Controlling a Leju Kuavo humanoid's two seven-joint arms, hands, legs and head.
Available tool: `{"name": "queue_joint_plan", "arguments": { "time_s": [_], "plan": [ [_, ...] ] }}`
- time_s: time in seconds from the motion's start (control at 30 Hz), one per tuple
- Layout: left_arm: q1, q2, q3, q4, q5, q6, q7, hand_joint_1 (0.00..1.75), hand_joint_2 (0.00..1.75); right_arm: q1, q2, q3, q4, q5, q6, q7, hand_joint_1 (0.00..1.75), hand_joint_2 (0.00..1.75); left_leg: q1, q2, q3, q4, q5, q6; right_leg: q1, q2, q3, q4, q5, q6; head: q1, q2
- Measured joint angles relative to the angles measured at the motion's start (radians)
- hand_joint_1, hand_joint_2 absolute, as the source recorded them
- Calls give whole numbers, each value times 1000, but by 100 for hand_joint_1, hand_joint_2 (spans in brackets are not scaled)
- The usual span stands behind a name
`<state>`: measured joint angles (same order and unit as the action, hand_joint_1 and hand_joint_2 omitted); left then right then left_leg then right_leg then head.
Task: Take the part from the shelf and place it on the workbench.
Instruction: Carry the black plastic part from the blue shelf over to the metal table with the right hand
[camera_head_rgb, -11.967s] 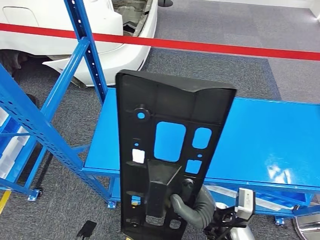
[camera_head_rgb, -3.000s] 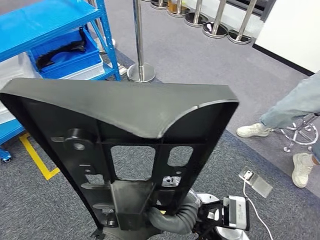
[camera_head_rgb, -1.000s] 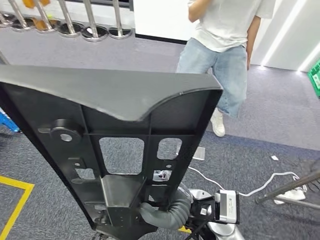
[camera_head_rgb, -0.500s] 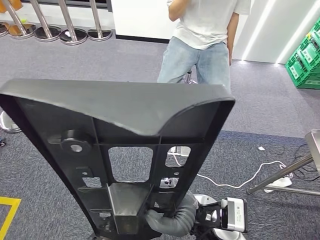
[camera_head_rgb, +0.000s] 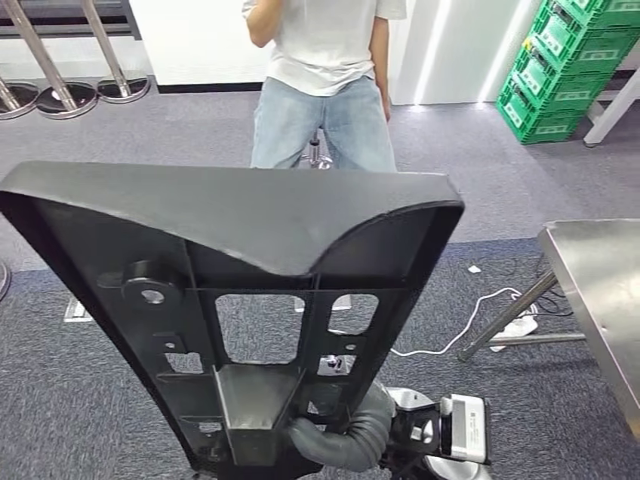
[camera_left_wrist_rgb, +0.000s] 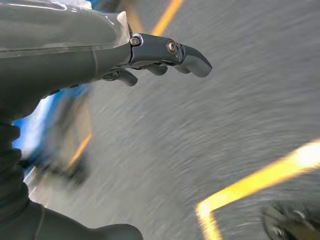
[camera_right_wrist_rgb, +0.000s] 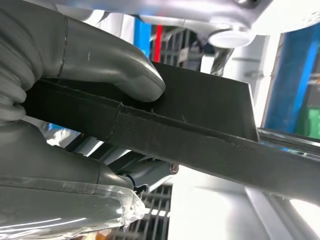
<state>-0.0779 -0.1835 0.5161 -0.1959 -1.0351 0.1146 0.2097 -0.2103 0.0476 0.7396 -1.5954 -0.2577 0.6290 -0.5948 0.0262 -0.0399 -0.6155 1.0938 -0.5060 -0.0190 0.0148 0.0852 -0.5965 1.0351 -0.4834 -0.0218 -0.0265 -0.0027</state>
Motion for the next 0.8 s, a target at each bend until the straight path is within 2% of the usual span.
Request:
{"name": "queue_joint_plan", "arguments": {
  "time_s": [0.07,0.13,0.17,0.23,0.27,0.3,0.33,0.37,0.4,0.43,0.5,0.57,0.6,0.63,0.67,0.73,0.77,0.8],
  "plan": [
    [-42,-49,-33,-1,-24,0,4,0,175,1,10,-2,17,25,-1,-4,175,175,-4,-22,8,-25,-1,11,-4,9,-11,10,-3,10,0,0],
    [-72,-86,-65,-1,-8,0,15,0,175,3,16,-4,30,37,7,-10,175,175,-6,-10,9,-30,0,23,-8,13,-15,13,-5,17,0,0],
    [-77,-96,-80,-1,2,-3,15,0,175,3,18,-6,35,40,11,-12,175,175,-4,0,11,-31,0,28,-7,0,-21,24,-13,22,2,0],
    [-79,-104,-104,-1,16,-8,8,0,175,2,23,-12,42,42,17,-15,175,175,-1,24,14,-33,-1,36,-6,-45,-58,102,-56,33,6,0],
    [-79,-104,-112,-1,20,-9,4,0,175,2,25,-14,46,43,19,-16,175,175,-2,36,14,-33,-3,39,-8,-65,-92,168,-86,38,7,0],
    [-79,-104,-120,-1,21,-10,0,0,175,2,26,-16,49,43,21,-16,175,175,-3,47,14,-33,-5,40,-11,-74,-127,235,-110,42,7,0],
    [-80,-104,-126,-1,22,-11,-3,0,175,3,27,-17,53,44,22,-16,175,175,-3,57,15,-33,-7,42,-13,-78,-154,283,-121,44,7,0],
    [-80,-104,-132,-1,22,-12,-5,0,175,4,27,-18,57,44,23,-16,175,175,-4,66,17,-33,-10,42,-14,-80,-163,294,-112,44,7,0],
    [-80,-104,-136,-1,22,-12,-6,0,175,4,28,-20,60,44,23,-16,175,175,-5,75,21,-33,-14,42,-14,-82,-150,261,-83,42,7,0],
    [-81,-105,-140,-1,22,-12,-6,0,175,4,29,-21,62,44,23,-16,175,175,-5,83,27,-33,-17,41,-12,-88,-123,199,-44,38,7,0],
    [-81,-106,-147,-1,22,-12,-8,0,175,2,33,-24,65,44,24,-16,175,175,-7,97,39,-37,-25,38,-1,-121,-59,66,13,22,7,0],
    [-82,-108,-154,-1,22,-14,-8,0,175,-1,37,-25,69,44,26,-16,175,175,-8,113,45,-42,-30,29,12,-143,-35,14,18,8,6,0],
    [-82,-108,-156,-1,24,-15,-7,0,175,-2,38,-26,71,44,28,-16,175,175,-9,122,47,-44,-31,24,16,-136,-35,8,18,3,7,0],
    [-82,-108,-157,-1,27,-16,-7,0,175,-2,40,-26,72,44,29,-16,175,175,-8,130,50,-46,-34,19,14,-126,-31,0,17,0,7,0],
    [-83,-108,-158,-1,31,-17,-7,0,175,-2,42,-27,74,44,30,-16,175,175,-7,124,52,-42,-41,15,11,-116,-25,-8,19,-2,6,0],
    [-84,-107,-162,-1,37,-16,-7,0,175,-7,49,-27,78,44,32,-16,175,175,-6,88,30,15,-75,11,3,-97,-11,-24,22,-8,4,0],
    [-83,-105,-163,-1,42,-13,-1,0,175,-10,53,-27,81,44,32,-17,175,175,-6,67,1,73,-100,10,2,-88,-7,-26,21,-11,3,0],
    [-79,-100,-162,-1,52,-6,12,0,175,-12,56,-27,83,42,31,-18,175,175,-6,56,-35,138,-123,8,2,-78,-5,-26,20,-13,1,0]
  ]
}}
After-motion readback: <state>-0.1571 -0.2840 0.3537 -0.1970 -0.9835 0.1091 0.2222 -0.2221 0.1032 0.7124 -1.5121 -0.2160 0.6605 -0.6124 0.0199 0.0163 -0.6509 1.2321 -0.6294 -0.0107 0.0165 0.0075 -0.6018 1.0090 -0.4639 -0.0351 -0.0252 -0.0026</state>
